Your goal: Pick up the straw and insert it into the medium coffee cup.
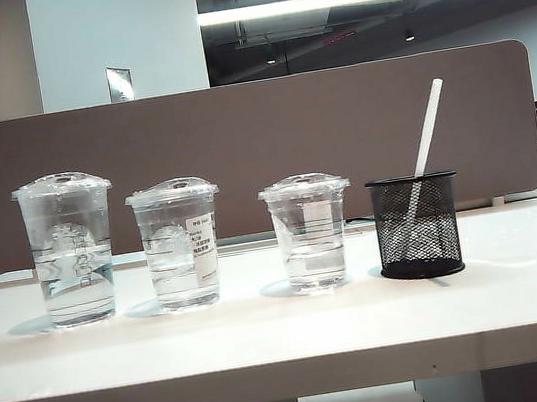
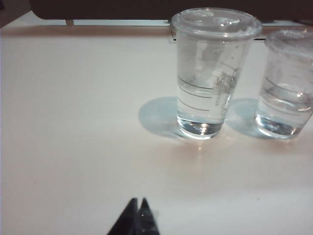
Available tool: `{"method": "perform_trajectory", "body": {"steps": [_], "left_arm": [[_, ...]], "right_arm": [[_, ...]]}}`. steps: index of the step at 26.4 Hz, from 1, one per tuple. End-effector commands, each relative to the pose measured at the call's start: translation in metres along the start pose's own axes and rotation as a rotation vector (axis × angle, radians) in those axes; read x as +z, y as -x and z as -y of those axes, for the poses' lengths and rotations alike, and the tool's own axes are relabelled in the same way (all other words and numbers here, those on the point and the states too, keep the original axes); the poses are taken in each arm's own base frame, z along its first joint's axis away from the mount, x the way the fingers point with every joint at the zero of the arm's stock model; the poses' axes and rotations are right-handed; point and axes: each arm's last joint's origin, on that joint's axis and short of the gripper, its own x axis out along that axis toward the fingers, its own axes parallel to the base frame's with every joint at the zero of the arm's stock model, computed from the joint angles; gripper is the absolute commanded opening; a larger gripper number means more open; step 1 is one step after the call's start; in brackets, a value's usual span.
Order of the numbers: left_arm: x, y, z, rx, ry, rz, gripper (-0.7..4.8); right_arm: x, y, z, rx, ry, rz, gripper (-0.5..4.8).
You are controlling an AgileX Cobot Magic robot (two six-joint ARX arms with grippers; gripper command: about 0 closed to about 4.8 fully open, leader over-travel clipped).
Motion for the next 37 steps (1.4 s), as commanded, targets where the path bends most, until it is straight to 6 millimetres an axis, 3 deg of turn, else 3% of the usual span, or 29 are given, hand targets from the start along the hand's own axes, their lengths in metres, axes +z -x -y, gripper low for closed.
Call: {"method": "perform_trajectory", "body": {"steps": [1,10,13,16,19,22,24,30,37], "left_arm": [[0.0,0.0,0.0,0.0,0.021,-0.004,-0.04],[0.003,0.0,0.0,-0.006,0.019,0.015,-0.04],[0.023,0.003,0.002,-0.027,0.013,0.14,-0.04],[0.066,0.014,0.007,-0.099,-0.003,0.303,-0.04],[0.14,0.038,0.015,-0.233,-0.03,0.397,-0.04],[0.181,0.059,0.021,-0.333,-0.035,0.314,-0.04],[0.204,0.086,0.023,-0.374,-0.037,0.124,-0.04],[0.213,0.145,0.019,-0.388,-0.002,-0.169,-0.04],[0.202,0.184,0.015,-0.385,0.004,-0.231,-0.04]], "right_arm": [[0.001,0.0,0.0,-0.004,0.004,0.004,0.0],[0.001,0.0,0.0,-0.004,0.004,0.004,0.0],[0.001,0.0,0.0,-0.004,0.004,0.004,0.0],[0.001,0.0,0.0,-0.004,0.004,0.004,0.0],[0.001,0.0,0.0,-0.004,0.004,0.004,0.0],[0.001,0.0,0.0,-0.004,0.004,0.004,0.0],[0.001,0.0,0.0,-0.004,0.004,0.004,0.0],[0.001,0.0,0.0,-0.004,0.004,0.004,0.0],[0.001,0.0,0.0,-0.004,0.004,0.004,0.0]]}}
